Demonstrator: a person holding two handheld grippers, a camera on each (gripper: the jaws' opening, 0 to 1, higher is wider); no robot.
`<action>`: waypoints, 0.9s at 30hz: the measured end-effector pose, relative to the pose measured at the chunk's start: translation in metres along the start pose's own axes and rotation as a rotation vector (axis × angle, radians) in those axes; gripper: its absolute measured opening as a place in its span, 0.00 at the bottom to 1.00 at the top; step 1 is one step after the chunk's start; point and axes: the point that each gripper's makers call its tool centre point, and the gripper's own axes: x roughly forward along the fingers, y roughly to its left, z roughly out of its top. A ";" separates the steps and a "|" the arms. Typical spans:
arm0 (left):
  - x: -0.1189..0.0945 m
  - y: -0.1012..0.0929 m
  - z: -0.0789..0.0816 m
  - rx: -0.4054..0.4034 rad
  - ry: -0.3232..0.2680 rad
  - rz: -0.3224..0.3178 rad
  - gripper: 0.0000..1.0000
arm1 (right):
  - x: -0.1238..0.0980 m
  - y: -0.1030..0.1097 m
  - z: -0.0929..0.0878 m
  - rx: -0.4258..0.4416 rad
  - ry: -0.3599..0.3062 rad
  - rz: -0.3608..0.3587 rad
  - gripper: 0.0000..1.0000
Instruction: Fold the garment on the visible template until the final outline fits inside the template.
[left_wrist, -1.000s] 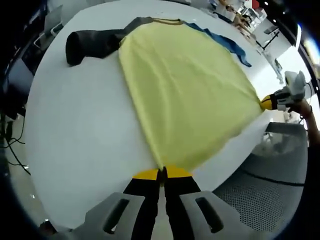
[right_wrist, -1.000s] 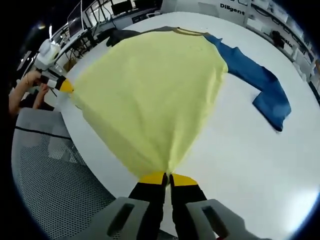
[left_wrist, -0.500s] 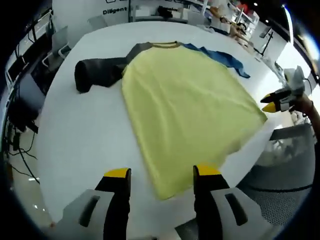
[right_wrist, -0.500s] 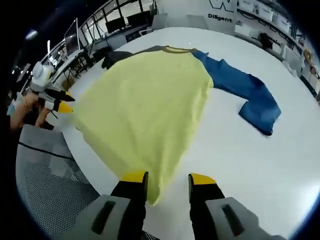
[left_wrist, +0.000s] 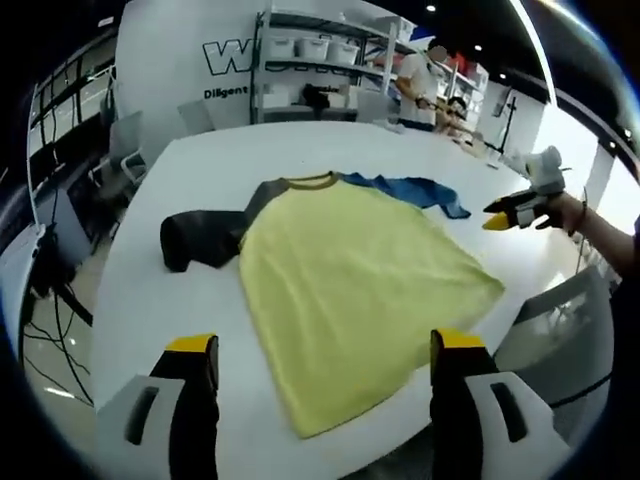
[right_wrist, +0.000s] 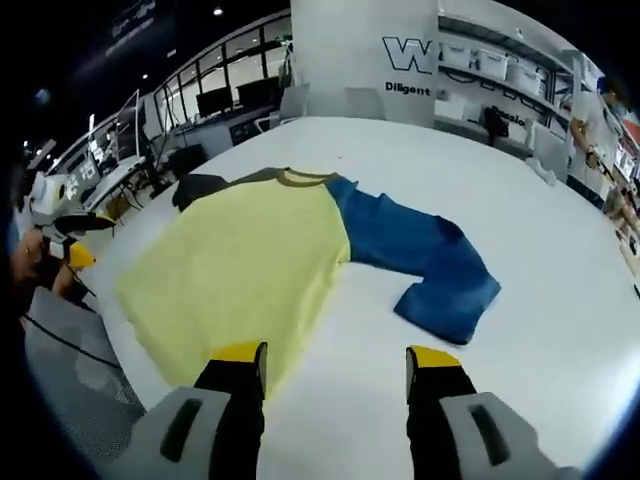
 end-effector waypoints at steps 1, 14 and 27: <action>0.000 -0.001 0.000 0.007 0.003 0.000 0.89 | 0.002 -0.002 0.000 -0.004 0.000 0.001 0.54; -0.002 -0.008 -0.002 0.060 0.021 -0.002 0.99 | 0.042 -0.054 0.011 -0.055 0.001 -0.026 0.49; -0.005 -0.010 -0.001 0.056 0.012 0.004 0.99 | 0.076 -0.071 0.005 -0.115 0.042 -0.039 0.30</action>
